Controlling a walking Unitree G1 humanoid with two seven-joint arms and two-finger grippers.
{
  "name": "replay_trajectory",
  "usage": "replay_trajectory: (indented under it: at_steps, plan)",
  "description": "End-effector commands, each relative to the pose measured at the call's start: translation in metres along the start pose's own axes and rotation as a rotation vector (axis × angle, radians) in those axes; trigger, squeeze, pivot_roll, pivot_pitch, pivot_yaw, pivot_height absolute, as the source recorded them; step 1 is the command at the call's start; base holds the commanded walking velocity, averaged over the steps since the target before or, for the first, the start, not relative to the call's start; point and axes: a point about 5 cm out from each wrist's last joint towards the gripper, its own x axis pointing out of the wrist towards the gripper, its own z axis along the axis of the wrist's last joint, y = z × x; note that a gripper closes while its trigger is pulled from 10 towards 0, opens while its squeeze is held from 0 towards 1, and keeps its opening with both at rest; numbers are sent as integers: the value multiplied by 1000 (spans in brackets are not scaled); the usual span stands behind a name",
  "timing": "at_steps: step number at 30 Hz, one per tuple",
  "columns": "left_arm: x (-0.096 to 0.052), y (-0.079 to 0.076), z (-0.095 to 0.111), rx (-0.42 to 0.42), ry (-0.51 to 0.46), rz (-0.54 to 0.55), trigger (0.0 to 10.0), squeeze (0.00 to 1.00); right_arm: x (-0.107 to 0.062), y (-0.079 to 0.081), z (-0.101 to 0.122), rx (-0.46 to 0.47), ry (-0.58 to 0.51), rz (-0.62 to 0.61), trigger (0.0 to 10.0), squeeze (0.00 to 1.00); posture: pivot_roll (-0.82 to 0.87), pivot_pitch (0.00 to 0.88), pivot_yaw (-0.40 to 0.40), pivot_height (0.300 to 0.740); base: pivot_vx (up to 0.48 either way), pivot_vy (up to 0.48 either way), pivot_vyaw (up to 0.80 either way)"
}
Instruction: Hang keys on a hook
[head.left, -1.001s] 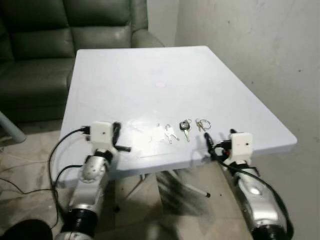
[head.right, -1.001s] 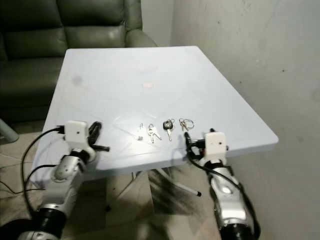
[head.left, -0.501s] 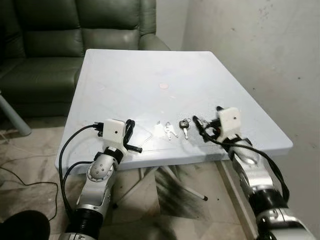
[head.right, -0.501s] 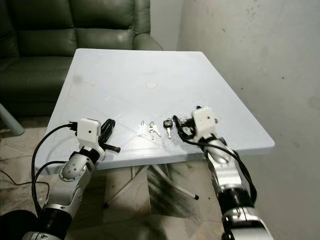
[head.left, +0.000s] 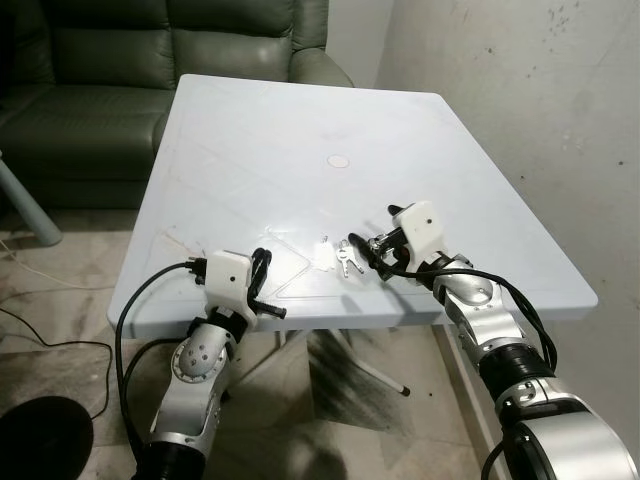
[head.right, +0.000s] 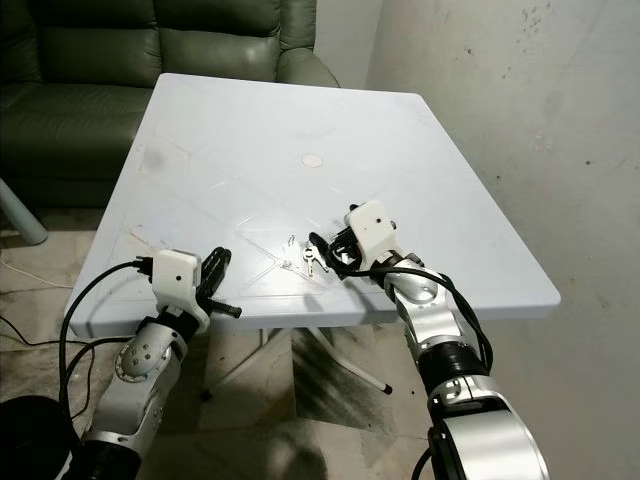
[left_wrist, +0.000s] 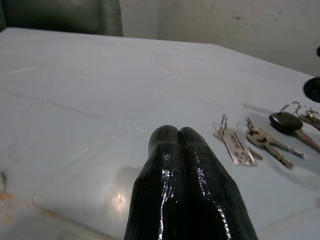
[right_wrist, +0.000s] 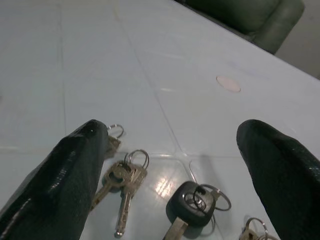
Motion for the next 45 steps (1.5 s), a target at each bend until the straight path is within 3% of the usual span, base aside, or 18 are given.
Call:
replay_trajectory:
  at_steps: [1,15,16,17,18,21,23,24,26,28,29,30,31,32,33,44,45]
  plan:
    - [-3,-5,3,6,-7,-9,10000,0,2,-4,2,-7,12,-6,10000,0,77,103,-143,740,0,0,0]
    - [-29,-9,4,6,33,3,10000,0,2,-24,-3,156,46,-198,10000,0,122,198,-138,740,0,0,0]
    - [-31,-9,5,8,36,5,10000,0,1,-25,-4,165,47,-205,8980,0,129,206,-133,740,0,0,0]
    - [-32,-9,5,10,38,6,10000,0,1,-25,-4,172,48,-209,8980,0,129,206,-133,740,0,0,0]
    - [-33,-8,5,10,41,7,10000,0,0,-26,-4,172,45,-214,4824,0,132,210,-131,740,0,0,0]
    - [-36,-7,6,11,51,10,10000,0,-1,-29,-4,176,47,-224,3176,0,136,215,-128,740,0,0,0]
    - [-36,-8,6,12,53,10,10000,0,-1,-29,-4,180,47,-226,3176,0,137,216,-127,740,0,0,0]
    - [-37,-7,7,12,55,11,10000,0,-1,-29,-4,178,43,-224,1451,0,139,219,-126,740,0,0,0]
    - [-37,-8,8,10,60,12,10000,0,-1,-30,-3,180,32,-221,0,0,141,222,-125,740,0,0,0]
    - [-37,-9,8,10,62,13,10000,0,0,-30,-3,184,31,-223,118,0,143,222,-126,740,0,0,0]
    - [-38,-9,9,9,64,13,10000,0,0,-29,-2,189,26,-224,3059,0,145,223,-127,740,0,0,0]
    - [-38,-10,9,9,65,12,10000,0,0,-29,-2,190,24,-224,3059,0,145,223,-127,740,0,0,0]
    - [-38,-10,9,9,66,12,10000,0,0,-29,-1,190,19,-223,3922,0,145,223,-127,740,0,0,0]
    - [-38,-9,9,9,68,15,10000,0,2,-28,0,192,14,-221,9020,0,148,223,-129,740,0,0,0]
    - [-38,-9,9,10,68,17,10000,0,3,-27,0,194,15,-220,10000,0,150,224,-129,740,0,0,0]
    - [-40,-8,10,13,73,30,10000,0,10,-20,7,197,-12,-192,10000,0,160,225,-134,740,0,0,0]
    - [-40,-8,11,13,74,32,10000,0,10,-20,7,204,-9,-181,6706,0,162,226,-135,740,0,0,0]
